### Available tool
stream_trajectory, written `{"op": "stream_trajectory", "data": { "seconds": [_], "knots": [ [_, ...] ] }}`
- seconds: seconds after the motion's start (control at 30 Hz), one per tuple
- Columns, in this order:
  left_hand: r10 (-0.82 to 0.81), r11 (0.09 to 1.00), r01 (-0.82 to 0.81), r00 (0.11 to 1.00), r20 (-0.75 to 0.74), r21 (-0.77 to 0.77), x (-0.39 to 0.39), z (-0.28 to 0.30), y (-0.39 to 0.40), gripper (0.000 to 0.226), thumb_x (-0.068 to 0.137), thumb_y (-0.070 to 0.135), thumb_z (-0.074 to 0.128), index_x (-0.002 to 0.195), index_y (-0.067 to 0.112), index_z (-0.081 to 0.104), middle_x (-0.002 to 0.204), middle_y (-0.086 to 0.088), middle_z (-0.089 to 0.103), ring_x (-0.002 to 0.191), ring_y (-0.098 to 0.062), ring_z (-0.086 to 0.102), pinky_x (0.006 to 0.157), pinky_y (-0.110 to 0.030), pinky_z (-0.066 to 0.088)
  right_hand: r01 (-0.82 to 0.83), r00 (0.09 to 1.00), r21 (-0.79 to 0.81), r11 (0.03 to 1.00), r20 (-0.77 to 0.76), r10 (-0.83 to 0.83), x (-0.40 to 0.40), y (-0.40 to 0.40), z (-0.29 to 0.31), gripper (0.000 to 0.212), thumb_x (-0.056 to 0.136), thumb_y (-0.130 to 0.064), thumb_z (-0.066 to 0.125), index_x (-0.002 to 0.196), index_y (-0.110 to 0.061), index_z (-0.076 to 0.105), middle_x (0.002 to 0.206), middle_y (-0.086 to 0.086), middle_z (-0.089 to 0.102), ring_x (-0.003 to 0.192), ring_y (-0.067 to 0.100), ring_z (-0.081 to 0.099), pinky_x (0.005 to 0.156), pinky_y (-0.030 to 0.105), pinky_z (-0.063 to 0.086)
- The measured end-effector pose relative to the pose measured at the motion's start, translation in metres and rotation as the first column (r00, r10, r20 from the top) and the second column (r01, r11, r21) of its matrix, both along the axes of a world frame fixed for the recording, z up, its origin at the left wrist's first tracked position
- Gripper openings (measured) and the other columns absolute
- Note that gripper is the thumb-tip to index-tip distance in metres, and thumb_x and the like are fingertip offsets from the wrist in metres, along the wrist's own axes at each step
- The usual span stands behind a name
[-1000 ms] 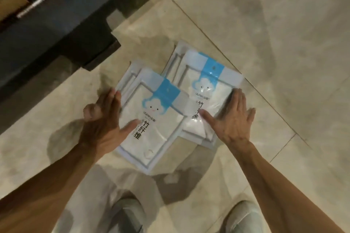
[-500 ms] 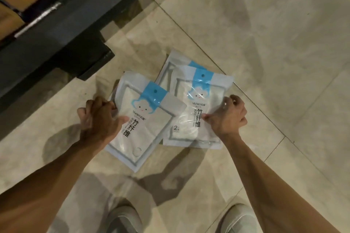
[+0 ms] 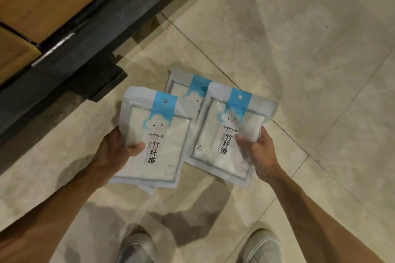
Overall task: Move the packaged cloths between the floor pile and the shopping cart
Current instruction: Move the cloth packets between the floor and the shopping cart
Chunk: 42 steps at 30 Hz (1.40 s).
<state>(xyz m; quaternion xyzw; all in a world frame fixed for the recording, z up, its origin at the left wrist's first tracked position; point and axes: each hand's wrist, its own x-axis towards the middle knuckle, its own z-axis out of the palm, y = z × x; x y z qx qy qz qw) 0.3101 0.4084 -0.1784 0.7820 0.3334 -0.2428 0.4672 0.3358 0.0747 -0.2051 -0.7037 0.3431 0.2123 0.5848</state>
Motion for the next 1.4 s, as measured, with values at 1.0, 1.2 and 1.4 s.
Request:
{"op": "stream_trajectory", "data": {
  "seconds": [1.0,1.2,1.4],
  "knots": [
    [-0.003,0.944,0.053,0.988,0.153,-0.325,0.131,0.568,-0.085,0.04,0.077,0.008,0.084,0.115,0.009,0.072,0.099,-0.006,0.079,0.093,-0.026,0.076,0.081,-0.04,0.057,0.053,0.988,0.142,0.988,0.136,-0.073,0.091,-0.113,0.588,0.021,0.088,0.004,0.072,0.109,0.002,0.073,0.101,0.017,0.079,0.089,0.032,0.078,0.09,0.052,0.061],
    [-0.013,0.956,0.079,0.974,0.227,-0.283,0.116,0.741,-0.075,0.041,0.069,0.011,0.091,0.106,0.007,0.074,0.093,-0.009,0.079,0.091,-0.033,0.075,0.095,-0.055,0.055,0.033,0.977,0.132,0.991,0.204,-0.059,0.078,-0.111,0.759,0.022,0.086,0.002,0.076,0.108,0.0,0.075,0.104,0.022,0.078,0.102,0.046,0.073,0.099,0.064,0.053],
    [0.171,0.93,-0.053,0.939,0.298,-0.364,0.083,0.901,-0.028,0.038,0.077,0.0,0.08,0.114,0.004,0.07,0.103,-0.017,0.077,0.095,-0.038,0.075,0.093,-0.056,0.056,-0.057,0.958,0.197,0.979,0.287,-0.002,0.077,-0.072,0.911,0.023,0.087,0.005,0.073,0.11,0.005,0.072,0.099,0.021,0.079,0.086,0.035,0.078,0.081,0.048,0.064]
  ]
}}
